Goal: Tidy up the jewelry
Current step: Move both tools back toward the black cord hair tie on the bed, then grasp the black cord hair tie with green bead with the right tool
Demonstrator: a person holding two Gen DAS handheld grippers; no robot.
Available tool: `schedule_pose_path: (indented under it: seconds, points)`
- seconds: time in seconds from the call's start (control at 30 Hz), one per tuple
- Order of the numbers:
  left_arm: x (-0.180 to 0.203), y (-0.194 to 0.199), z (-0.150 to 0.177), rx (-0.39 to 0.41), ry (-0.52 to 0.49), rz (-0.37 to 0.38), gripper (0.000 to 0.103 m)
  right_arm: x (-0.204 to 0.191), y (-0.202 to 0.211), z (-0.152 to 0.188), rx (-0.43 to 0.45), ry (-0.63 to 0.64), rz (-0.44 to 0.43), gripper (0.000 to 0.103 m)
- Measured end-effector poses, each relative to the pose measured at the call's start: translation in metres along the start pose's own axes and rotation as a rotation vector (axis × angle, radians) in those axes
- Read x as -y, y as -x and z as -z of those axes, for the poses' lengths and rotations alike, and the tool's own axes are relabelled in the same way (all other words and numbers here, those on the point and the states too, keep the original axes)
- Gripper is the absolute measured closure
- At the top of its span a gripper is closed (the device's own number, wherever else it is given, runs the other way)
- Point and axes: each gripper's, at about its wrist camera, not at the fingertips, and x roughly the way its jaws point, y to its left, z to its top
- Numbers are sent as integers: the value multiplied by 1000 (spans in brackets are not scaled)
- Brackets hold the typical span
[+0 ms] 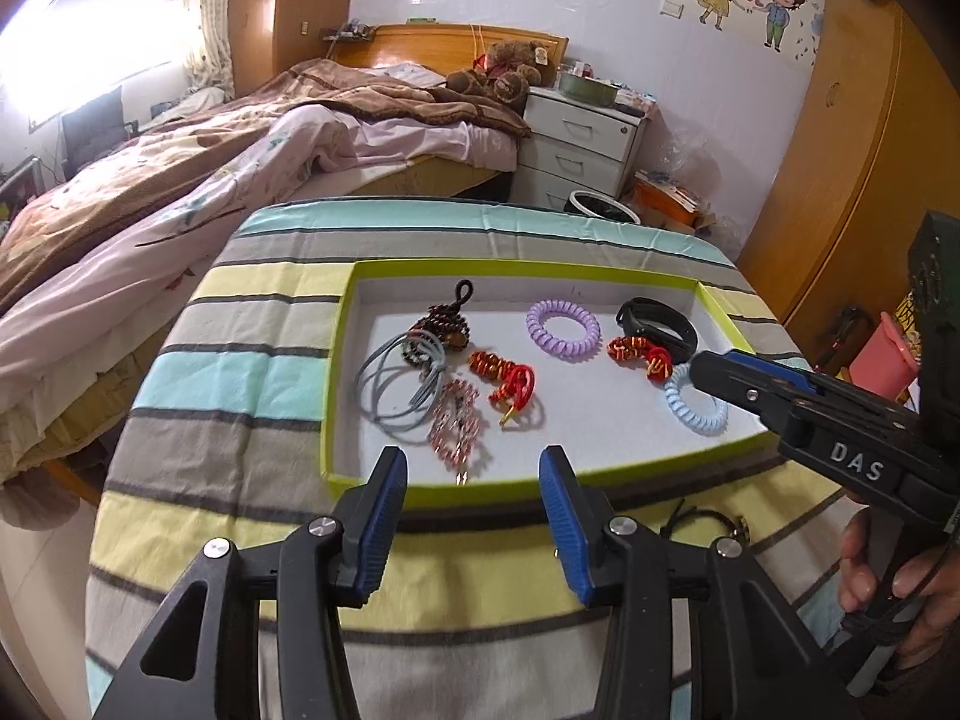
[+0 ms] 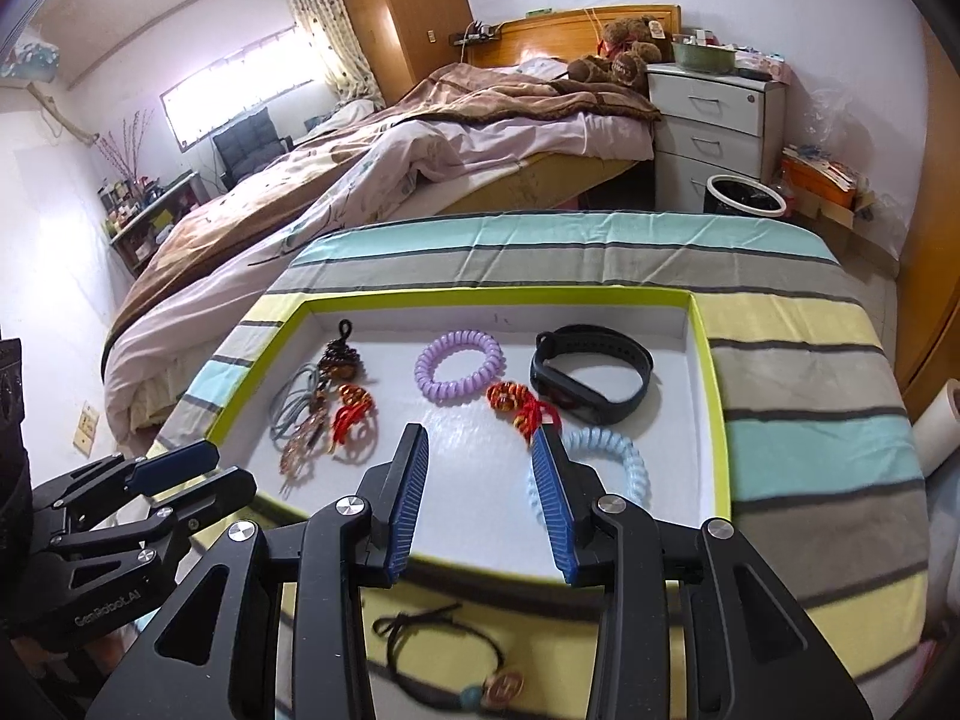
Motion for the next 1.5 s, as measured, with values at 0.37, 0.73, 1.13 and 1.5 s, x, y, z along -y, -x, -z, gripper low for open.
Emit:
schedule_pose_path:
  seconds: [0.37, 0.73, 1.13, 1.5]
  points:
    - [-6, 22, 30, 11, 28, -2, 55, -4, 27, 33, 1, -1, 38, 65]
    - [-18, 35, 55, 15, 74, 24, 55, 1, 31, 64, -59, -13, 89, 65]
    - [-27, 35, 70, 2, 109, 66, 55, -17, 13, 78, -132, 84, 178, 64]
    - [-22, 28, 75, -41, 101, 88, 54, -17, 12, 79, -114, 68, 201, 73]
